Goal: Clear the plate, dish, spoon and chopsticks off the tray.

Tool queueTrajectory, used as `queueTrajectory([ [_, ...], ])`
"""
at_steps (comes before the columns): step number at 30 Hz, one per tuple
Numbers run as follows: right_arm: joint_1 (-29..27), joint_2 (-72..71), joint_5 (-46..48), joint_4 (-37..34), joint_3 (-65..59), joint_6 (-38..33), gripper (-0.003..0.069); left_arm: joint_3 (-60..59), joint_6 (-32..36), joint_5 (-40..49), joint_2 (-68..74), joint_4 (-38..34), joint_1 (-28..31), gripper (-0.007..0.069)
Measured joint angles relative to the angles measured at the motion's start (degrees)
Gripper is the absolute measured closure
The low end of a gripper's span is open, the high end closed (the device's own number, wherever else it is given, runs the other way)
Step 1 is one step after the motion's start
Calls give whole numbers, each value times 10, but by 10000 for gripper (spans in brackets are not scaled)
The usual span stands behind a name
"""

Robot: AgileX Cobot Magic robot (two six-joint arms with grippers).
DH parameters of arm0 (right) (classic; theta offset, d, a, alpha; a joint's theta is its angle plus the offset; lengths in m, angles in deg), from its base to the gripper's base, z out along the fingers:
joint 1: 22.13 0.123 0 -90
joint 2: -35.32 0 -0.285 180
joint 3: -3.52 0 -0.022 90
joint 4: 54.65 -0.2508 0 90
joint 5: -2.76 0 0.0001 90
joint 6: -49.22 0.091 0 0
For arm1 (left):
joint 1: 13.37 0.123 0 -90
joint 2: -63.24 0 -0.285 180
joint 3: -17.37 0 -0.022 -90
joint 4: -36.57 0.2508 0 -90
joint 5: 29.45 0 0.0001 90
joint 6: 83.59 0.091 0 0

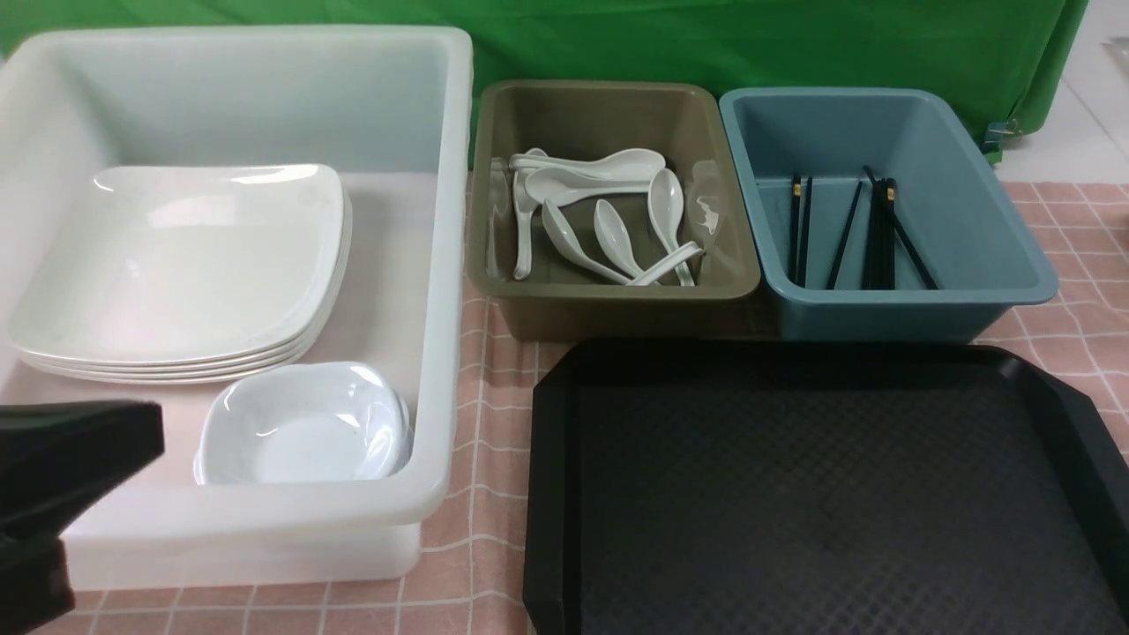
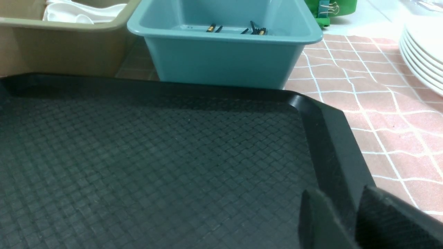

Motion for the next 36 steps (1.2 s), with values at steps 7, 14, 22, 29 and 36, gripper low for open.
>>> queueTrajectory([
  [7,0,0,0,0,0,0,419,-112,0,-156,-73,-8,0,627],
  [14,0,0,0,0,0,0,419,-154,4,-163,-73,52,0,625],
  [22,0,0,0,0,0,0,418,-159,-11,-166,-89,67,0,625],
  [29,0,0,0,0,0,0,418,-222,-87,-197,-195,149,63,625],
  [36,0,0,0,0,0,0,418,-335,-90,-283,-280,162,135,625],
])
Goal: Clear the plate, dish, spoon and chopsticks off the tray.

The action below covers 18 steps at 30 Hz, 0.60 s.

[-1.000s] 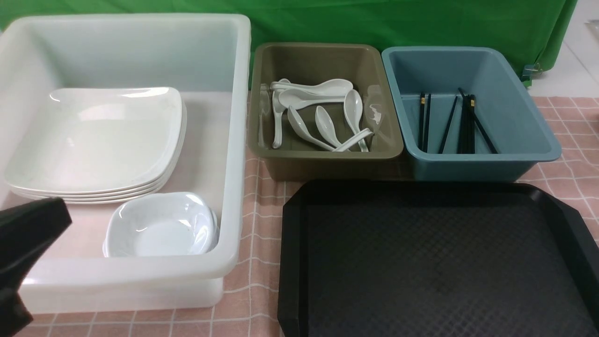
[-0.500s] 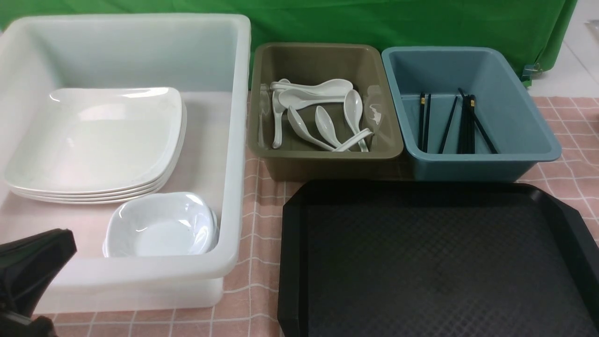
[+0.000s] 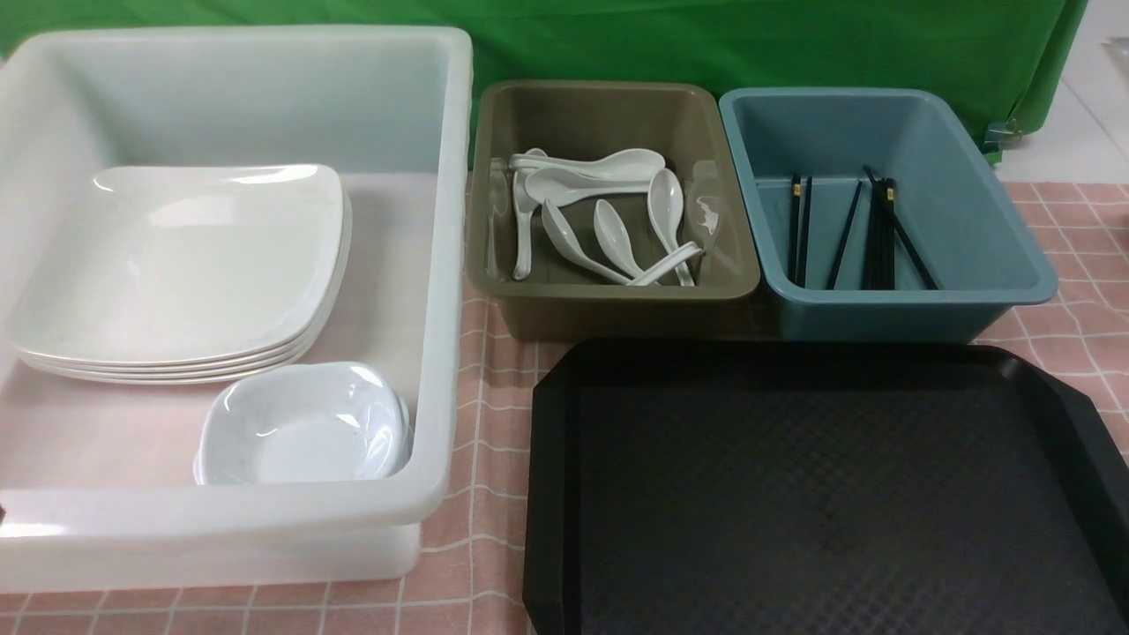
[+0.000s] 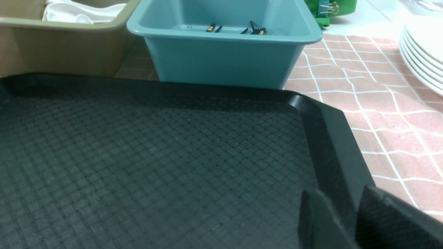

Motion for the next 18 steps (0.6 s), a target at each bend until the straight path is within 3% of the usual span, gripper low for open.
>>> queueTrajectory([
  [8,0,0,0,0,0,0,418,-49,-1,-24,-7,17,7,625],
  [18,0,0,0,0,0,0,418,-49,-1,18,-7,17,-4,624],
])
